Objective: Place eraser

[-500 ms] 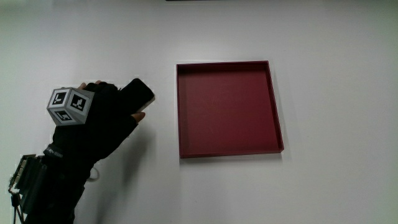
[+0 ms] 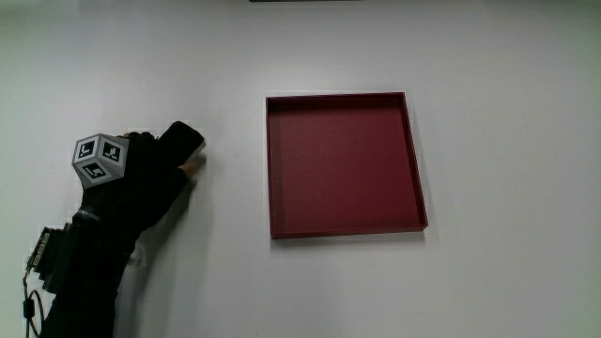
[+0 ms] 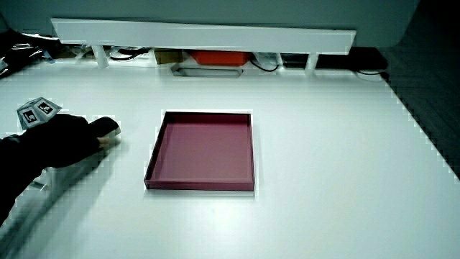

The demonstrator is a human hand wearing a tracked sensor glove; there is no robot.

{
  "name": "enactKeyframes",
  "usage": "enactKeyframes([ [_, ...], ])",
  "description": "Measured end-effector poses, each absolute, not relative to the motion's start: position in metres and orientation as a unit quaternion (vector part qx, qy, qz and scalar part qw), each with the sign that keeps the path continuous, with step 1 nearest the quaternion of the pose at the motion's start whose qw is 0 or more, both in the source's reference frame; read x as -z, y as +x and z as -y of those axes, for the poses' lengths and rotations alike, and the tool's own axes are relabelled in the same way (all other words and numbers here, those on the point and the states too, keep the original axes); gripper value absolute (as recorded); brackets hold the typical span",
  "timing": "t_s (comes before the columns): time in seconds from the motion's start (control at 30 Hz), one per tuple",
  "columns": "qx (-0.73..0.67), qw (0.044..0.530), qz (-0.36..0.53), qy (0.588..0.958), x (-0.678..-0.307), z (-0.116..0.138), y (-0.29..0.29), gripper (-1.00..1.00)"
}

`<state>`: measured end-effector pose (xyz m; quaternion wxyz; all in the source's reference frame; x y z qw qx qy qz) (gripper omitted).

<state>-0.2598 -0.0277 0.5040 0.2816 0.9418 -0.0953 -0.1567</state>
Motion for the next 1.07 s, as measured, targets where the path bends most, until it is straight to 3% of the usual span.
enactKeyframes([
  [0.57, 0.154, 0.283, 0.127, 0.938, -0.521, 0.025, -0.269, 0.00],
  [0.8, 0.178, 0.270, 0.132, 0.937, -0.527, 0.021, -0.276, -0.32],
  [1.07, 0.216, 0.298, 0.119, 0.922, -0.520, 0.013, -0.286, -0.68],
])
